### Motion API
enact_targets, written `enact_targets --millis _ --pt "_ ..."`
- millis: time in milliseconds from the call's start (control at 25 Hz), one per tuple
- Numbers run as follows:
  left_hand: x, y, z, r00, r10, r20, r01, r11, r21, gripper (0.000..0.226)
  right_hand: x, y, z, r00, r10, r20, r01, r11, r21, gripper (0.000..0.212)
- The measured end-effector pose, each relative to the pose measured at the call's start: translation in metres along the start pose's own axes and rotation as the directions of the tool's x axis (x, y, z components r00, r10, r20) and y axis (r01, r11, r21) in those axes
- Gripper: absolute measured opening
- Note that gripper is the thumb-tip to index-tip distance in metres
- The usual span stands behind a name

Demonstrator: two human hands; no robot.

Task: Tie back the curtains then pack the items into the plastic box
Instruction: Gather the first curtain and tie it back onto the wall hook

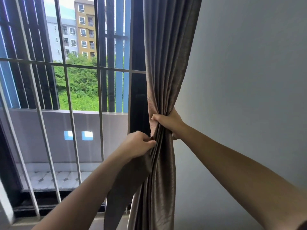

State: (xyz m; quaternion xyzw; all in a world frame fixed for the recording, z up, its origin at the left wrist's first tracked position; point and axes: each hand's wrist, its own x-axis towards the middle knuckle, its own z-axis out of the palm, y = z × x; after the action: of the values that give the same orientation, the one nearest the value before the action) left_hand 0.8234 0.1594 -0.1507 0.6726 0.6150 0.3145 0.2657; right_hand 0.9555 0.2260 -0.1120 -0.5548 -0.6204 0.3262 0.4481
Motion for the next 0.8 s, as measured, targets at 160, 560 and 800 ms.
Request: enact_targets --millis 160,560,800 --pt "-0.013 0.010 0.033 0.991 -0.003 -0.137 -0.012 0.994 -0.111 0.034 0.003 -0.014 -0.004 0.998 0.059 -0.023 -0.057 0.994 0.090 0.067" --pt "-0.006 0.044 0.087 0.952 -0.147 -0.270 0.052 0.943 -0.329 0.039 0.008 -0.029 -0.007 0.990 0.134 0.034 -0.134 0.991 -0.001 0.067" --pt "-0.009 0.044 0.083 0.969 -0.101 -0.227 0.010 0.930 -0.368 0.024 0.017 -0.047 -0.022 0.993 0.108 0.042 -0.108 0.994 0.020 0.057"
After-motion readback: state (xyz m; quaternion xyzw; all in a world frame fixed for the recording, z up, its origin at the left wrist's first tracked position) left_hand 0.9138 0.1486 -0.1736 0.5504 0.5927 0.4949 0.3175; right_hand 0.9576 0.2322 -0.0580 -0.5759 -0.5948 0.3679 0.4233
